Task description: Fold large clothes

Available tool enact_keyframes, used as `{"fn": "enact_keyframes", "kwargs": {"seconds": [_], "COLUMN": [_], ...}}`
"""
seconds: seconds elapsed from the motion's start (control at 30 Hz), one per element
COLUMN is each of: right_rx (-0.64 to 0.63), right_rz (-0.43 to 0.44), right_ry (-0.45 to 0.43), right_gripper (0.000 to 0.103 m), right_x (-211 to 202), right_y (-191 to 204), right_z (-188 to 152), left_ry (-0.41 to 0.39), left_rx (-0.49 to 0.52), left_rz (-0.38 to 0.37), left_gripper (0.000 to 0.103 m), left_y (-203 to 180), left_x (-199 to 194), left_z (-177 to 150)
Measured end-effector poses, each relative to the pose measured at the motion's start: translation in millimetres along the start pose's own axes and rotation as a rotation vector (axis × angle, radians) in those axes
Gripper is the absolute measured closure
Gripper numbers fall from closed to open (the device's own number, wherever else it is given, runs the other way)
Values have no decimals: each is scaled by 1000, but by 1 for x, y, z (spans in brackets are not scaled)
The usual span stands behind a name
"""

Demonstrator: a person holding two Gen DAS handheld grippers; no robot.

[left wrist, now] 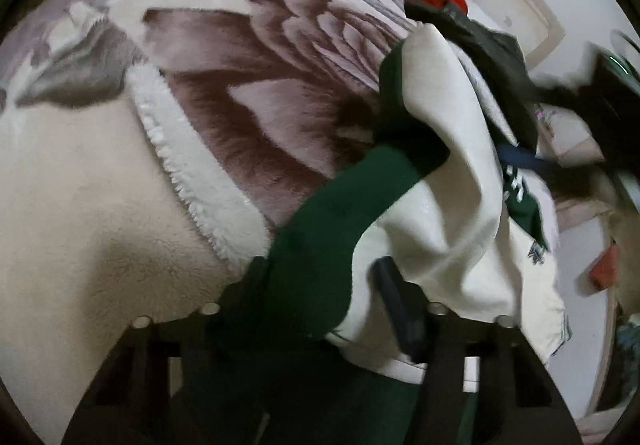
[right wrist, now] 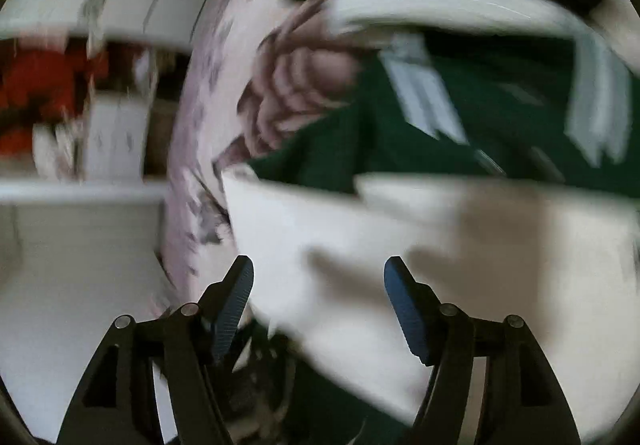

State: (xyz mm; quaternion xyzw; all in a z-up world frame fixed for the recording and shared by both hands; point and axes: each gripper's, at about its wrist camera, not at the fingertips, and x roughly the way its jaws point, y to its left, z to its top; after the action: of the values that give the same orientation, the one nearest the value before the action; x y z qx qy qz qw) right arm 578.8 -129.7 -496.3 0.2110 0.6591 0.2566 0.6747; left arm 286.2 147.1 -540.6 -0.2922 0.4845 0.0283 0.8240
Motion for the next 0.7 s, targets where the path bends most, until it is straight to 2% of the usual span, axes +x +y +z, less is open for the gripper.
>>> {"fn": "enact_keyframes", "kwargs": {"seconds": [0.1,0.17,0.2,0.23,0.27,0.33,0.43,0.53,0.63,0.7], "right_rx": [-93,-125,-136,-169,-194,-173,-116,-17,99,108], "right_rz": [-12,9,10,21,35,34,9,-36,-36,-18], "right_ry": [136,248,269,239,232,211,110,24,98,142], "right_gripper": [33,34,38,74,93,97,99,99,96,76], "right_x": [51,77,81,85,86,87,78,74,93,101], "right_y": [25,36,42,44,51,61,63,44,17,15], "right_z": [45,56,54,54,52,55,65,77,88,93], "left_ry": [-36,-49,-55,-61,-68,-82,-103,-89,-48,-14], "left_rx": [-14,-38,-46,-52,-59,-81,-132,-177,-214,-238], "left_rz": [-37,-66,-78,-86,-92,-112,-164,-194,-200,-207], "left_gripper": [79,83,85,86,86,86,86,86,85,78], "left_y": [9,17,20,23,26,34,50,58,67,69], "left_x": [-5,-8,-9,-10,-12,-13,-16,-12,-4,-6], "left_z": [-4,-7,-7,-6,-5,-2,2,8,10,14]}}
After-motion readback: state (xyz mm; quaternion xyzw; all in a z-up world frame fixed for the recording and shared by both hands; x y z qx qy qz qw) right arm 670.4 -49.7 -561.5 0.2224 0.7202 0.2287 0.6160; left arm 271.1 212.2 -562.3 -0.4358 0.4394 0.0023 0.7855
